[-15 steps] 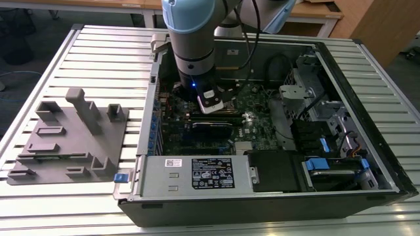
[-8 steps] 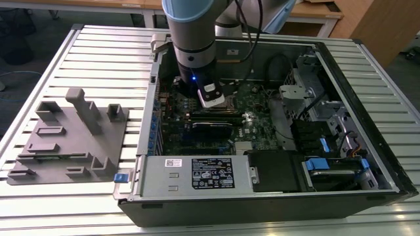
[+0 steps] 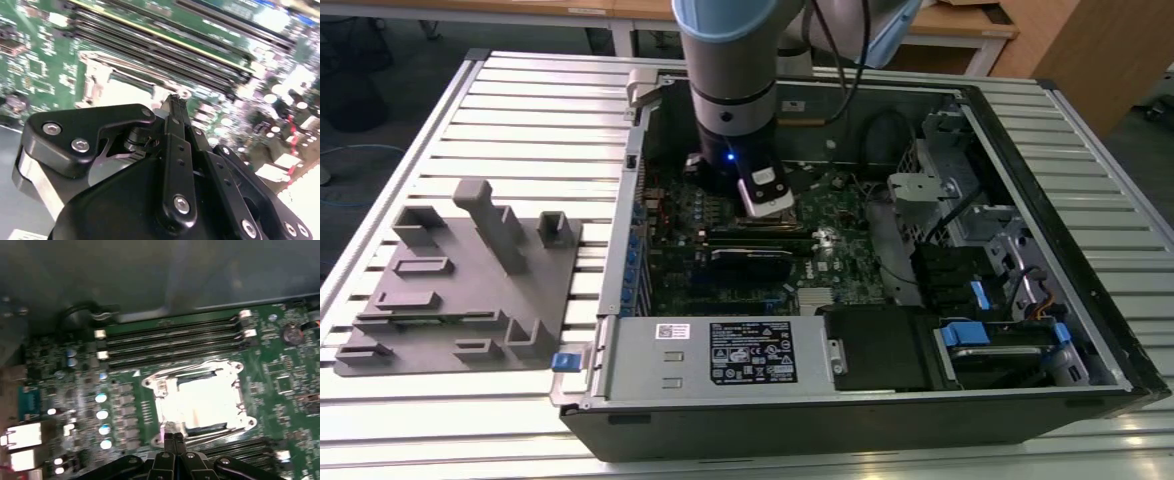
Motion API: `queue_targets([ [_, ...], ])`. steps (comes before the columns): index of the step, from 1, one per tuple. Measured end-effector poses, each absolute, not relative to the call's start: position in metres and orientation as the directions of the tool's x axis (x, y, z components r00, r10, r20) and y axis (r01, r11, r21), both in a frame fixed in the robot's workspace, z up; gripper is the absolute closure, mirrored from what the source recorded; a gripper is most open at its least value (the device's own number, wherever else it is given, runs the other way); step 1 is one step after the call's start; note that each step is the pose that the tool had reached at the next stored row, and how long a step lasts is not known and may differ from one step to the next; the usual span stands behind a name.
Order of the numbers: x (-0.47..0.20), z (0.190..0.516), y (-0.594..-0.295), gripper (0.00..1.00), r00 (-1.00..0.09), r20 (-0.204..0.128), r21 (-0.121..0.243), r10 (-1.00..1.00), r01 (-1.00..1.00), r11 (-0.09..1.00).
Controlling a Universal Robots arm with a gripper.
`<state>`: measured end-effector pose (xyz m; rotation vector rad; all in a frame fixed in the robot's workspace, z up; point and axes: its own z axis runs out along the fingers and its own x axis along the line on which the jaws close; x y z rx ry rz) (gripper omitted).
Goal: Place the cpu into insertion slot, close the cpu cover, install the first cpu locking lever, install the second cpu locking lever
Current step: 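Install the second cpu locking lever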
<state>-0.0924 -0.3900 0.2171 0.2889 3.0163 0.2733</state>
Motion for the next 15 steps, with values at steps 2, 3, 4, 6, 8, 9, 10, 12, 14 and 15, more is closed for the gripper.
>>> queue_targets([
  [2,-0.084,0.217,-0.39,0.89,-0.977,-0.079,0.187,0.197,0.179,0.966],
  [3,-0.08,0.217,-0.39,0.89,-0.977,-0.078,0.187,0.197,0.18,0.966],
  [4,-0.077,0.217,-0.39,0.89,-0.977,-0.076,0.186,0.197,0.18,0.966],
  [6,-0.068,0.217,-0.39,0.89,-0.978,-0.074,0.186,0.197,0.18,0.966],
  [8,-0.061,0.217,-0.389,0.89,-0.978,-0.073,0.185,0.197,0.181,0.966],
  [9,-0.06,0.217,-0.387,0.89,-0.978,-0.072,0.185,0.197,0.181,0.966],
  [10,-0.058,0.217,-0.384,0.89,-0.978,-0.072,0.183,0.197,0.181,0.966],
  [12,-0.057,0.217,-0.378,0.89,-0.978,-0.074,0.178,0.196,0.181,0.967],
  [14,-0.056,0.217,-0.371,0.89,-0.978,-0.075,0.17,0.196,0.181,0.969],
  [15,-0.056,0.217,-0.367,0.89,-0.978,-0.076,0.164,0.195,0.181,0.97],
])
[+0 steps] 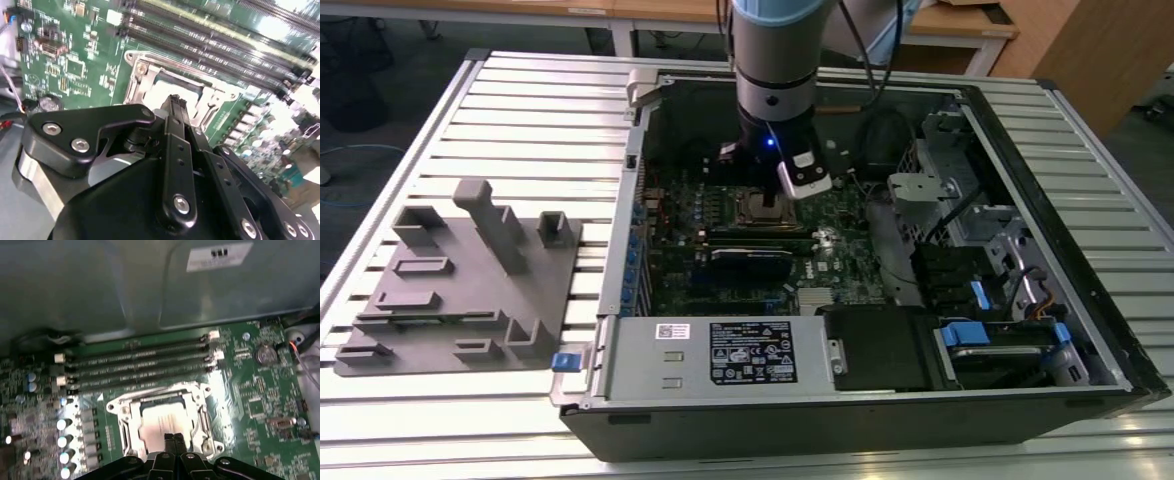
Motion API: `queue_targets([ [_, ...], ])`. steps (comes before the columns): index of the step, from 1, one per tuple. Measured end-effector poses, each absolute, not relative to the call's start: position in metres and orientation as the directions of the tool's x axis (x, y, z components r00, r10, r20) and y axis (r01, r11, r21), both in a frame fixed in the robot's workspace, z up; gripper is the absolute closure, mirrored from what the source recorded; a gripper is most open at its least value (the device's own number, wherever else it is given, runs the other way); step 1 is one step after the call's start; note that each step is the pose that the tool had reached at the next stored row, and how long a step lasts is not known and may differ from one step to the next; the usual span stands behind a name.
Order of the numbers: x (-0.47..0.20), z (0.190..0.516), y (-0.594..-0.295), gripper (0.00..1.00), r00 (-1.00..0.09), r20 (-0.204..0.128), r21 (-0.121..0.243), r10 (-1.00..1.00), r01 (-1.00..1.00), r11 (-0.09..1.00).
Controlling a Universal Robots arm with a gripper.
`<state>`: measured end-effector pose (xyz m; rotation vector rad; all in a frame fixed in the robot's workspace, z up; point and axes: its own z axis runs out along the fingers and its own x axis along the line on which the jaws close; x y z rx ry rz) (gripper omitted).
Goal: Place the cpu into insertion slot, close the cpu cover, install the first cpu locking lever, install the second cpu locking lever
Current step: 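Install the second cpu locking lever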
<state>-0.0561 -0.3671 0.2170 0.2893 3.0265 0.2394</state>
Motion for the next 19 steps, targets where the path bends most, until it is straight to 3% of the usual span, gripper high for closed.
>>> queue_targets([
  [8,-0.055,0.217,-0.354,0.89,-0.978,-0.089,0.063,0.187,0.181,0.981],
  [19,-0.055,0.217,-0.344,0.89,-0.978,-0.09,0.058,0.186,0.181,0.982],
])
